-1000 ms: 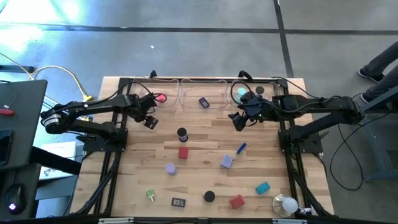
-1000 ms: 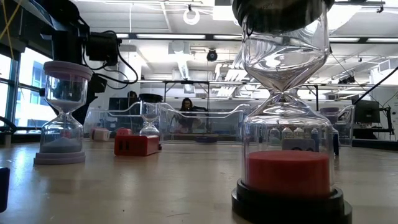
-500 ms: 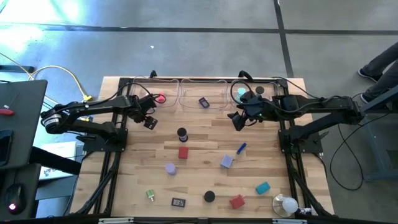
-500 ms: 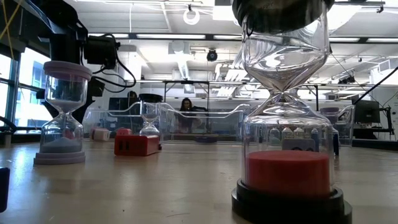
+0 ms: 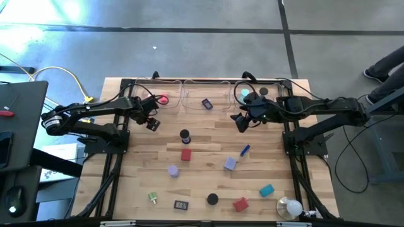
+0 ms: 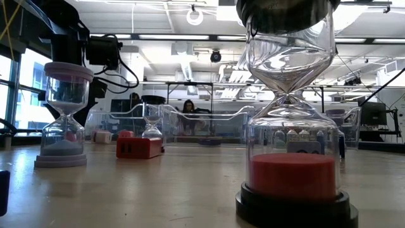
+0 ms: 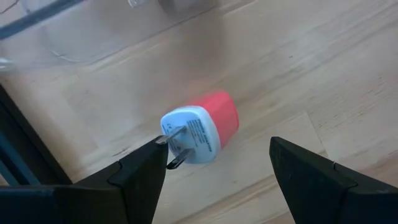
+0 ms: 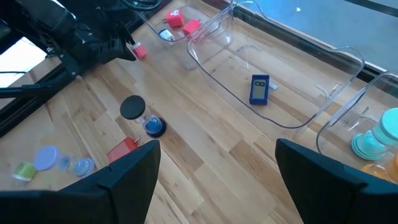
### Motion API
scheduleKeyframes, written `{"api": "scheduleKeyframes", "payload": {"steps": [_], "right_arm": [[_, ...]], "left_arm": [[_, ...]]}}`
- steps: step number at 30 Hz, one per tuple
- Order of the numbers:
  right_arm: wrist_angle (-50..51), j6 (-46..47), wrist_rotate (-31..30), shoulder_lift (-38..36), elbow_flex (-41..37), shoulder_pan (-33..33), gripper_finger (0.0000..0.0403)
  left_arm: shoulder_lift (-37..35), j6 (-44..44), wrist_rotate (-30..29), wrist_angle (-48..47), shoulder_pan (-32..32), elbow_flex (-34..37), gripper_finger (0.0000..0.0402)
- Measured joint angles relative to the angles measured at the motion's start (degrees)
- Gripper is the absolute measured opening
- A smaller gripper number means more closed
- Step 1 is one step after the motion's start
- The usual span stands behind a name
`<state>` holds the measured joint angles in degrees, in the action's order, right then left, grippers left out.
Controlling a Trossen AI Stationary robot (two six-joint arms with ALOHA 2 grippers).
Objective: Pick & Place Office items
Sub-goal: Put the pink charger adapter into the left transparent bin
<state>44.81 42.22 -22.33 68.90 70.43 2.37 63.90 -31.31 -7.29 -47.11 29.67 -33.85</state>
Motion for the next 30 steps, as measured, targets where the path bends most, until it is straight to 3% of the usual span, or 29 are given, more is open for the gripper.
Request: {"api": "scheduleKeyframes", "payload": {"steps": [30], "right_arm": [[-0.5, 0.0, 0.0, 0.0, 0.0, 0.0, 0.0307]], "left_arm": [[0.0, 3.5, 2.9, 1.0, -0.2, -0.1, 0.0261]]}}
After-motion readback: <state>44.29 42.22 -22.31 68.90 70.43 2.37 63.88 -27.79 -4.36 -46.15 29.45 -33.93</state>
